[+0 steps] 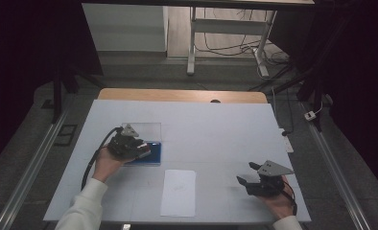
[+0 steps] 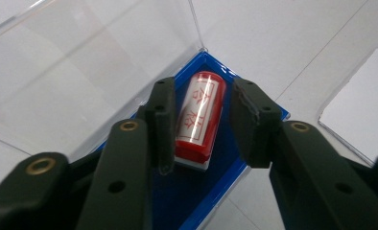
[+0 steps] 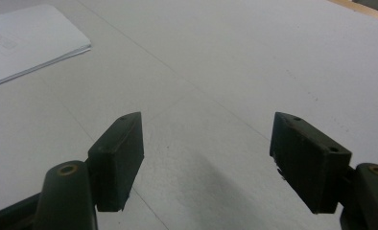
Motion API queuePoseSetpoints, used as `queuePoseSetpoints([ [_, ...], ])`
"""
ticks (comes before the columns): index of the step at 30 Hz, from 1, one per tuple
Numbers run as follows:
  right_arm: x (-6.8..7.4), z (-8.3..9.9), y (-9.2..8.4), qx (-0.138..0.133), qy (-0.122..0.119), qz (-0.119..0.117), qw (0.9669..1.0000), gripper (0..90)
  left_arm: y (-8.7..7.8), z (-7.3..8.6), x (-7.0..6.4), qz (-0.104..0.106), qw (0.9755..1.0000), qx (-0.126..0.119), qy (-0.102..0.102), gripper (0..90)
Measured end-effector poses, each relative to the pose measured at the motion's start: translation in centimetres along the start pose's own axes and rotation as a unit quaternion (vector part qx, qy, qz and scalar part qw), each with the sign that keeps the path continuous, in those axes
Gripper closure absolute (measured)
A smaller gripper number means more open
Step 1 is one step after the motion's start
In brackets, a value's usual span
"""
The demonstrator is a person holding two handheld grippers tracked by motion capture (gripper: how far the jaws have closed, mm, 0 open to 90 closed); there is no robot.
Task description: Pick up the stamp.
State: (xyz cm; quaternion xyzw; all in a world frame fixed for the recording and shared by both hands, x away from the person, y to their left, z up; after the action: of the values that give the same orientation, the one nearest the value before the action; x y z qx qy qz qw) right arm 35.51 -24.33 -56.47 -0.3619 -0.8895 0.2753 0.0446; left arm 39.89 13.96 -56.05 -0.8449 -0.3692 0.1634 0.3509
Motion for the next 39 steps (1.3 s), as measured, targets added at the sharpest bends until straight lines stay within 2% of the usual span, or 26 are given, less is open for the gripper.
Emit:
queuePoseSetpoints([
  [9, -0.05, -0.06, -0.05, -0.002, 0.0, 0.002, 1.0, 27.8, 0.16, 0.23, 0.13, -0.003, 0.9999, 0.006, 0.009, 65.5],
  [13, -0.11, -0.05, -0.11, -0.003, 0.002, 0.004, 1.0, 28.1, 0.72, 0.66, 0.11, -0.008, 0.9995, 0.026, 0.019, 62.7],
  [15, -0.1, -0.05, -0.12, -0.003, 0.002, 0.004, 1.0, 28.2, 0.74, 0.68, 0.1, -0.008, 0.9994, 0.027, 0.022, 62.9],
  [17, -0.1, -0.08, -0.12, -0.005, 0.003, 0.004, 1.0, 28.4, 0.69, 0.61, -0.06, 0.002, 0.9995, 0.024, 0.023, 69.6],
  [25, -0.1, 0.13, -0.05, 0.002, 0.001, 0.003, 1.0, 28.7, 0.67, 0.63, 0.05, 0.01, 0.9995, 0.023, 0.021, 70.2],
  [39, 0.05, 0.24, 0.1, 0.006, 0.0, -0.001, 1.0, 29.4, 0.17, 0.49, -0.03, 0.007, 0.9993, 0.023, 0.03, 70.8],
])
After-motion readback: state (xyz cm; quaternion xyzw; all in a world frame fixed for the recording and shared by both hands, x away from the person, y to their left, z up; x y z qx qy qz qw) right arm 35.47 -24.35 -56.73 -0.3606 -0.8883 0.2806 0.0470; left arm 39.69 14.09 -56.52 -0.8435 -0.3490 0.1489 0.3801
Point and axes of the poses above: each handheld gripper's, and its own axes: y roughly forward along the jaws, z roughly out of its underside, x roughly to its left, the point moved 10 cm from there along y, roughly forward along the jaws, and after that the axes turned 3 degrees about -x, right-handed, at the moved point
